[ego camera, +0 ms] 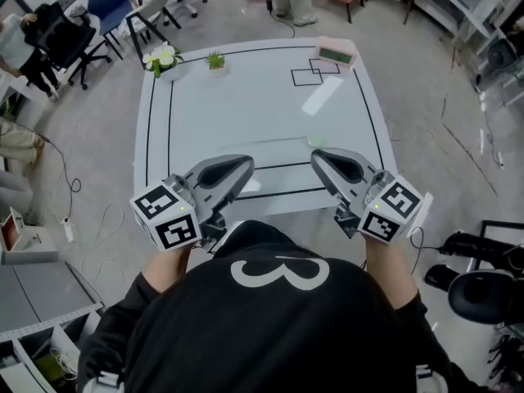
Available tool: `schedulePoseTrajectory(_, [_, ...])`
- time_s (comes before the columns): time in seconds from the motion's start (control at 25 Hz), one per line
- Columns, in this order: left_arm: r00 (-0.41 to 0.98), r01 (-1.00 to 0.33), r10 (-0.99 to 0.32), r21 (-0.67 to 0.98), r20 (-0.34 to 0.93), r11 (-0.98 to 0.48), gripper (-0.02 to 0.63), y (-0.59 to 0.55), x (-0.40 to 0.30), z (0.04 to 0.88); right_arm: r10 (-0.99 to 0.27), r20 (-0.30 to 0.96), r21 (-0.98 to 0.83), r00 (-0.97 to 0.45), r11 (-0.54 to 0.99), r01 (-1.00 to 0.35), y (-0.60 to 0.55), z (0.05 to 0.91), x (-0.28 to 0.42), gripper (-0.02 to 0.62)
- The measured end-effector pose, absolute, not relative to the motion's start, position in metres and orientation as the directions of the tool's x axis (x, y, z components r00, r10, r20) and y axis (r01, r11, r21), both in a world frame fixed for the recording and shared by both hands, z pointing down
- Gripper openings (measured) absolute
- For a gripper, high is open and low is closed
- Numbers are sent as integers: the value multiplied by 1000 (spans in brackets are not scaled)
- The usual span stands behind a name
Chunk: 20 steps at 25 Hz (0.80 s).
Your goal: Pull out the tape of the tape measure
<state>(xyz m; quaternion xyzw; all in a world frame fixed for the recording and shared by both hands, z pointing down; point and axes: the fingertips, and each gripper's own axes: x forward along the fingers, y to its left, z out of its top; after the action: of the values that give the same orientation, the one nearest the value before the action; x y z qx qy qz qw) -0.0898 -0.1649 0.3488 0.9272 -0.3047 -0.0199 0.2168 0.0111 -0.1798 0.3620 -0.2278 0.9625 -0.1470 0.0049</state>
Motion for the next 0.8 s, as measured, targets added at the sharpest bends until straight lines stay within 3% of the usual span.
schedulePoseTrajectory(0.28, [810,-577,-578,307,97,-757,3,-160,-82,331,-473,11,-293,-881,841,-455,-177,346,12,9])
schedulePoseTrajectory(0.8, [793,-598,-600,308,100,-740,3,-166,-86,331,-458,40,-238,-888,859,-454,-180,348,4,9])
